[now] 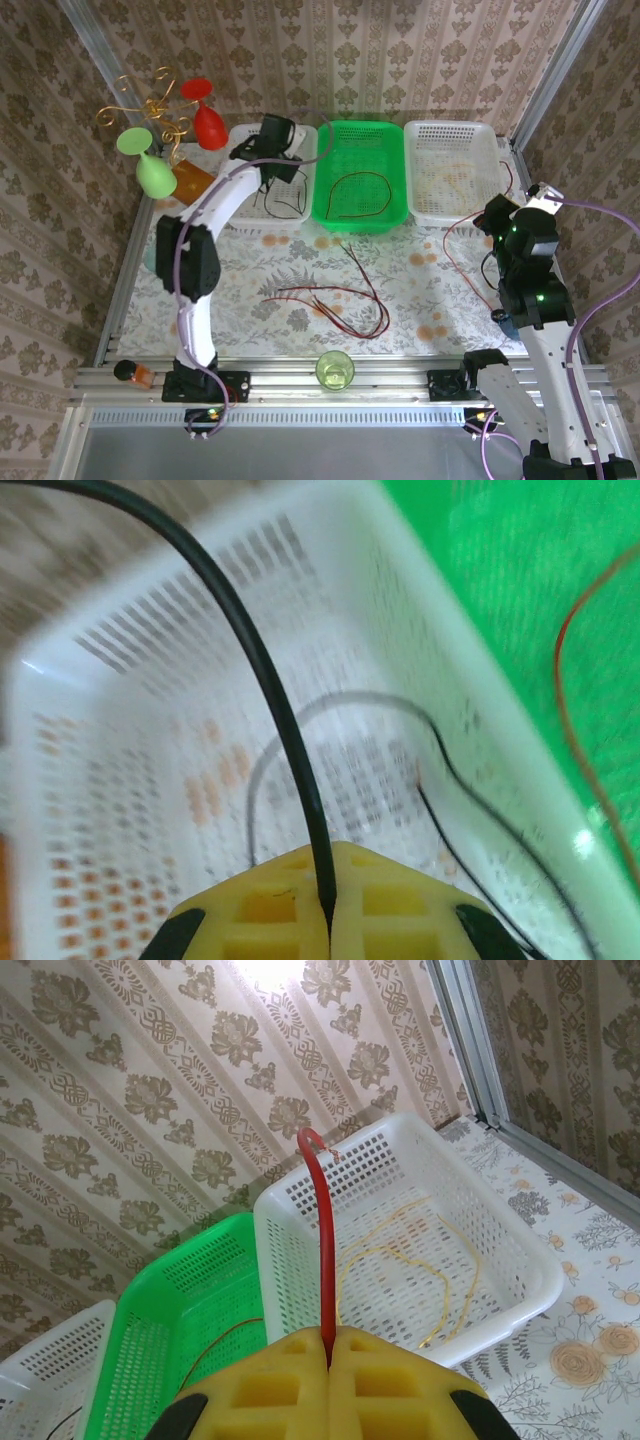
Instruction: Untangle the cables
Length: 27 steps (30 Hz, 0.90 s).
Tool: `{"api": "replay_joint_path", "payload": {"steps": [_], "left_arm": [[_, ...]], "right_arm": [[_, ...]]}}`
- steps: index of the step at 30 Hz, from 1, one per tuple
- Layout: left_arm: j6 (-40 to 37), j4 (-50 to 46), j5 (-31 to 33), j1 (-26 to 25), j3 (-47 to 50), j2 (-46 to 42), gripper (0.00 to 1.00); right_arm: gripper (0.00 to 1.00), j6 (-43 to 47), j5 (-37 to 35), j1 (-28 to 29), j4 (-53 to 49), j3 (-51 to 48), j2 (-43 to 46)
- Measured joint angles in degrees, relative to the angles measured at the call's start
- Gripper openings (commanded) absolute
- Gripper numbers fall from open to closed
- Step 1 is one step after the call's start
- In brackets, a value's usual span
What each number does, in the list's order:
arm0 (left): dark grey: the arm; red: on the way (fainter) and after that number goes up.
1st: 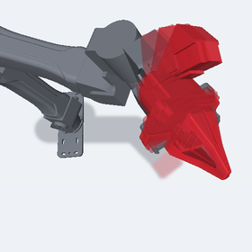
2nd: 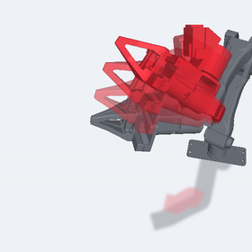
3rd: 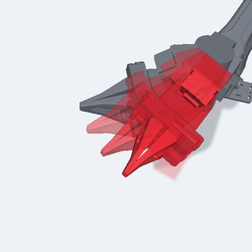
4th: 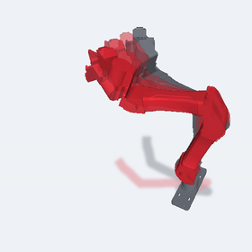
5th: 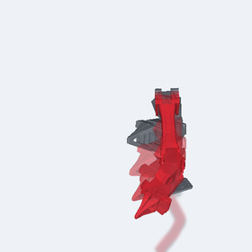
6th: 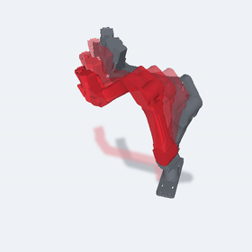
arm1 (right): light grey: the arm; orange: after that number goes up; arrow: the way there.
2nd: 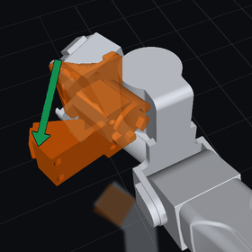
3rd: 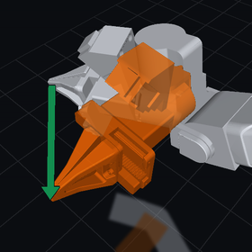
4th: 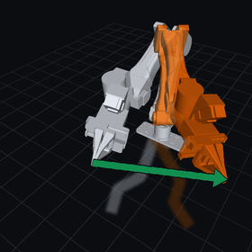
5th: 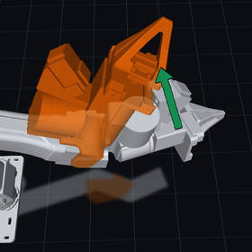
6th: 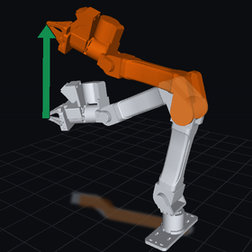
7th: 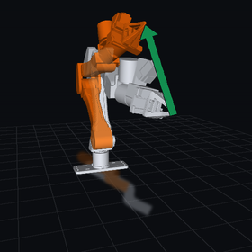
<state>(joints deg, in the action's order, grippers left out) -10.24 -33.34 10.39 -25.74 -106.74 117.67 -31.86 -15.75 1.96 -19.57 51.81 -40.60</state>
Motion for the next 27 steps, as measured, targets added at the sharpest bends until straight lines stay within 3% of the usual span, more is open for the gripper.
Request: {"api": "replay_joint_path", "payload": {"steps": [7,17,27], "left_arm": [[2.78,-11.02,-1.11,3.17,-7.91,12.57,0.0],[2.86,-13.86,0.04,6.69,-16.44,15.85,0.0],[-2.97,-11.3,8.66,7.08,-19.5,17.49,0.0]], "right_arm": [[0.0,-0.02,1.07,0.0,-0.39,0.76,0.44],[0.0,-0.09,1.49,0.0,-1.92,1.36,1.18],[0.0,-1.11,2.82,0.0,-2.14,1.44,0.85]]}}
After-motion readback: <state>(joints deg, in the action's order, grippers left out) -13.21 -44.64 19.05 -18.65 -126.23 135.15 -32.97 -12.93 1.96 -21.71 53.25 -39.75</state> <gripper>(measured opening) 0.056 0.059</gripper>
